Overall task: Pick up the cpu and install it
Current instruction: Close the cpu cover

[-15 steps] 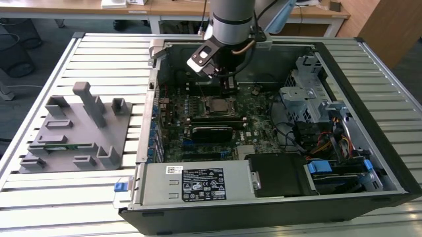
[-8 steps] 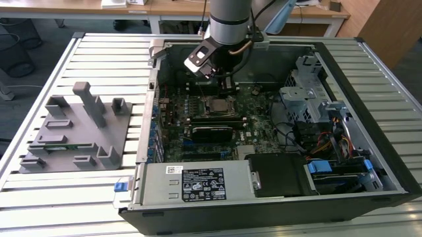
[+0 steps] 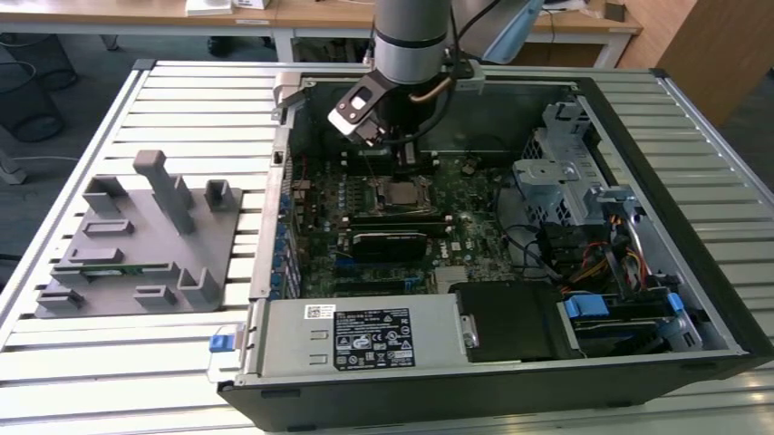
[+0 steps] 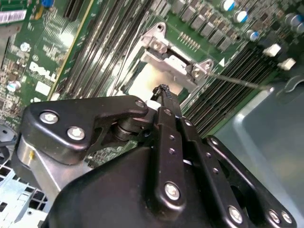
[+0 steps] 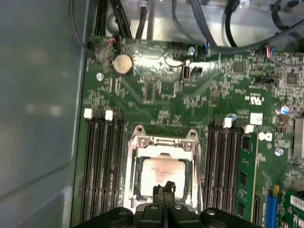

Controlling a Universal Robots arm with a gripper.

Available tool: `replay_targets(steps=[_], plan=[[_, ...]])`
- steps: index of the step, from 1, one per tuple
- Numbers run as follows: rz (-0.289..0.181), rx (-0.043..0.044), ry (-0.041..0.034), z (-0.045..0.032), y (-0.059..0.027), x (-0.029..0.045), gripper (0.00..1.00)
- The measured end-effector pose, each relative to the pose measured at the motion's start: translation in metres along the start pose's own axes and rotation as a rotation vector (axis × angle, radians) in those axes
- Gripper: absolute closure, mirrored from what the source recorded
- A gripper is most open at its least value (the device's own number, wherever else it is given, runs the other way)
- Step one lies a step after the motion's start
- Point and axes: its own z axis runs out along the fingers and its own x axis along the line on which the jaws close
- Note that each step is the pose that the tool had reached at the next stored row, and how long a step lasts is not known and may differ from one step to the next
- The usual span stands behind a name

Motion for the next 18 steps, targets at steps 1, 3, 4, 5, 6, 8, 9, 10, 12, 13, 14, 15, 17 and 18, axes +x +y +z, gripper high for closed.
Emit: replay_targets(steps=[1, 3, 4, 5, 6, 8, 9, 10, 12, 13, 14, 15, 17, 18], plan=[[0.000, 0.0000, 0.0000, 0.0005, -0.0013, 0.0001, 0.89], [0.000, 0.0000, 0.0000, 0.0011, -0.0020, 0.0001, 0.89], [0.000, 0.0002, -0.0002, 0.0011, -0.0020, 0.0001, 0.89], [0.000, 0.0002, -0.0002, 0.0011, -0.0020, 0.0001, 0.89], [0.000, 0.0000, 0.0000, 0.0013, -0.0021, 0.0001, 0.89], [0.000, 0.0001, 0.0000, 0.0015, -0.0021, 0.0001, 0.89], [0.000, 0.0000, 0.0000, 0.0015, -0.0022, 0.0001, 0.89], [0.000, 0.0001, -0.0001, 0.0016, -0.0023, 0.0001, 0.89], [0.000, -0.0002, 0.0003, 0.0026, -0.0030, 0.0002, 0.89], [0.000, 0.0000, 0.0000, 0.0032, -0.0039, 0.0002, 0.89], [0.000, 0.0000, 0.0000, 0.0039, -0.0053, 0.0003, 0.89], [0.000, 0.0000, 0.0000, 0.0047, -0.0064, 0.0004, 0.89], [0.000, -0.0001, 0.0001, 0.0069, -0.0079, 0.0005, 0.89], [0.000, 0.0000, 0.0001, 0.0081, -0.0085, 0.0005, 0.89]])
